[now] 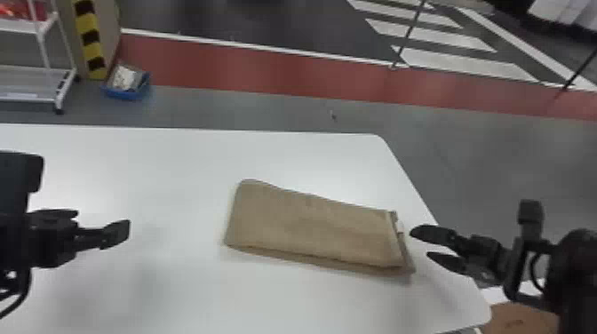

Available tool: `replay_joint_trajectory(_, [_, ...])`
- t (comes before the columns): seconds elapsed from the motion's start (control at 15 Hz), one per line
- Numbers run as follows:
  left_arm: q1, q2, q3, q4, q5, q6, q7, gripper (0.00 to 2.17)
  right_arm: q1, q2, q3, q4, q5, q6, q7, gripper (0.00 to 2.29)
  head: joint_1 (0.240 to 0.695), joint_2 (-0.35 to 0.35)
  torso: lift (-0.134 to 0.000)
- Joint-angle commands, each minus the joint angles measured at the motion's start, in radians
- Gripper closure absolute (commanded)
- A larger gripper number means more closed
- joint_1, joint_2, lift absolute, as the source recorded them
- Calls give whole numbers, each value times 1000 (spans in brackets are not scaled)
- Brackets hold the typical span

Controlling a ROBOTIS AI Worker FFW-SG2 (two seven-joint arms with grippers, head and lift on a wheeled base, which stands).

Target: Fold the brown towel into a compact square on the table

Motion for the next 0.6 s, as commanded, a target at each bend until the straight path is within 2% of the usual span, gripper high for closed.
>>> replay_joint_trajectory(0.0, [0, -3, 4, 0, 0, 0, -1, 46, -17, 4, 37, 51, 37, 2, -2, 66, 695, -300, -124])
replay_joint_trajectory(0.2, [2, -3, 11, 1, 0, 0, -1, 46, -46, 6, 59, 85, 43, 2, -13, 100, 695, -287, -124])
replay_joint_trajectory(0.4, [2, -3, 15, 3, 0, -6, 0, 46, -53, 7, 80, 86, 43, 2, -11, 464, 695, -270, -124])
replay_joint_trajectory(0.53, [0, -3, 15, 6, 0, -9, 0, 46, -58, 4, 97, 86, 46, 2, -8, 532, 695, -260, -124])
